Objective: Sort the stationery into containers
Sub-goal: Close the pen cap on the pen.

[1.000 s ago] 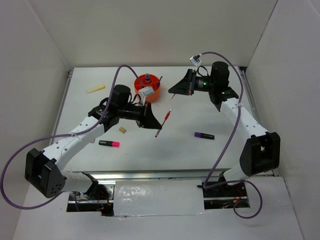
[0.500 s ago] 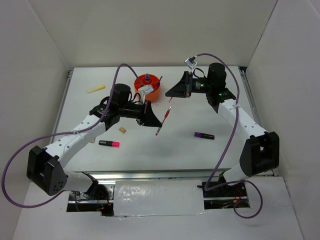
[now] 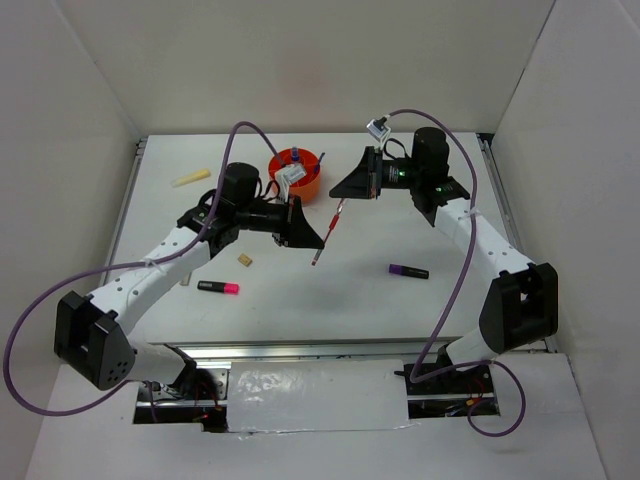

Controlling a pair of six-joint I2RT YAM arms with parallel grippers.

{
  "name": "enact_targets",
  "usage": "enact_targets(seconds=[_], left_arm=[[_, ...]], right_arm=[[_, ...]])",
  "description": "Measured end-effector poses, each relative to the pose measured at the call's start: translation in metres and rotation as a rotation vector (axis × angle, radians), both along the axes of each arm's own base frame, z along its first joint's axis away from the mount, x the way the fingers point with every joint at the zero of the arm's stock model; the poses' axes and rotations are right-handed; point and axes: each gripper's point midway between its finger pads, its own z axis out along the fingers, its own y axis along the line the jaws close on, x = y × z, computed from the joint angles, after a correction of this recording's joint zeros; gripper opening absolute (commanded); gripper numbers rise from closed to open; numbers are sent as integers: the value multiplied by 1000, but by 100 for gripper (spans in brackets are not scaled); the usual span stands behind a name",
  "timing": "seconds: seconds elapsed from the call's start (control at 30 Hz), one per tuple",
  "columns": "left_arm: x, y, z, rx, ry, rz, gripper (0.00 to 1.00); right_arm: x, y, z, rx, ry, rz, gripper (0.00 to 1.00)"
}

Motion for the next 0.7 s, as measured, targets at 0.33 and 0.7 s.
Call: enact_targets(seconds=[0.33, 0.7], left_arm=[[1, -1, -3, 4, 9, -4, 0], [0, -1, -2, 0, 9, -9, 0]], right_arm=[[-1, 1, -1, -3, -4, 4, 0], [1, 2, -3, 1, 33, 3, 0]])
